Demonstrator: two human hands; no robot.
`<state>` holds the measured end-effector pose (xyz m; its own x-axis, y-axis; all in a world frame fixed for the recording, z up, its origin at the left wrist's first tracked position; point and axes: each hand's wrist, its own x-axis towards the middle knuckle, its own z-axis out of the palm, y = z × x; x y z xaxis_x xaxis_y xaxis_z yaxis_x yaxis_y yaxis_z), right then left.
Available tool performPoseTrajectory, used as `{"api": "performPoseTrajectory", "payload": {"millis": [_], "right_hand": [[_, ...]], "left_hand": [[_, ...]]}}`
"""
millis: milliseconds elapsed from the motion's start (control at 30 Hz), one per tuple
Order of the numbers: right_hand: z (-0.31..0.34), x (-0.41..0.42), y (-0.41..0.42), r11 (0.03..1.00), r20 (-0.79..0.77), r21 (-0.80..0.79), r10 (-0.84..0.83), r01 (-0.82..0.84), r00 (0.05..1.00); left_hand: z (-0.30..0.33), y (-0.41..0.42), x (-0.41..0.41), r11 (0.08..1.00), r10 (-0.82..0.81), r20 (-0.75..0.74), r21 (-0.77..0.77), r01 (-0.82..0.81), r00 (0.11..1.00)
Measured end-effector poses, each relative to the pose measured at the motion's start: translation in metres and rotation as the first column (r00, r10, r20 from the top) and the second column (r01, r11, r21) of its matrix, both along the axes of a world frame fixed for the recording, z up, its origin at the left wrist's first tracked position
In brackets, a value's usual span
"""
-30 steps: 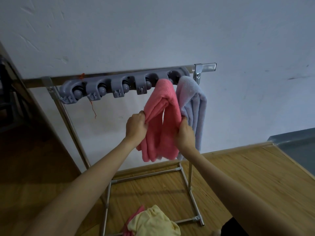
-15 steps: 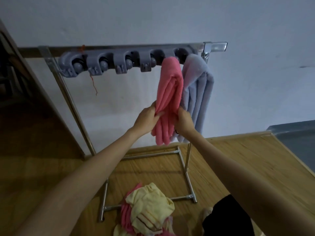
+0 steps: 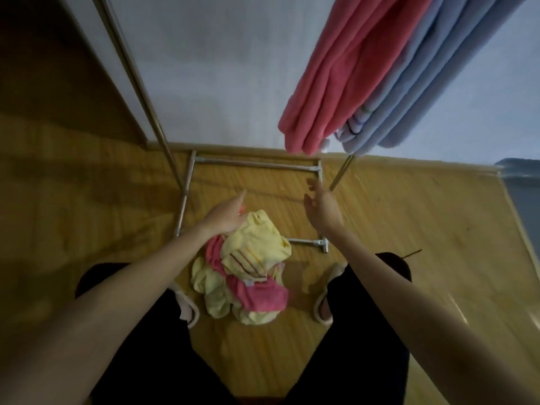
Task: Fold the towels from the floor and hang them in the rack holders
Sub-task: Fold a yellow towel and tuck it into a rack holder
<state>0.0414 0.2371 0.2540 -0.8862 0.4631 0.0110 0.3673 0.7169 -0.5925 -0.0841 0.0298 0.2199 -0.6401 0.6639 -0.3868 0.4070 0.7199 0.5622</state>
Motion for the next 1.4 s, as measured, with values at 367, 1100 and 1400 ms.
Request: {"api": "performPoseTrajectory", "payload": {"millis": [367, 1100, 1400], "right_hand": [[-0.161, 0.028, -0.055, 0.958, 0.525, -0.172, 0.285, -0.228, 0.802], [-0.344, 0.031, -0.099, 0.897, 0.639, -0.365, 0.437, -0.250, 0.633], [-0.354, 0.027, -0.097, 0.907, 0.629, -0.343, 0.416, -0.245, 0.657]], "left_hand": [[-0.163, -0.065, 0.065, 0.972, 0.233, 0.284, -0.100, -0.213, 0.930], [-0.336, -0.050, 0.050, 0.980, -0.110, -0.185, -0.186, 0.075, 0.977], [-0.337, -0.043, 0.033, 0.981, -0.173, -0.254, -0.134, 0.142, 0.952]]}}
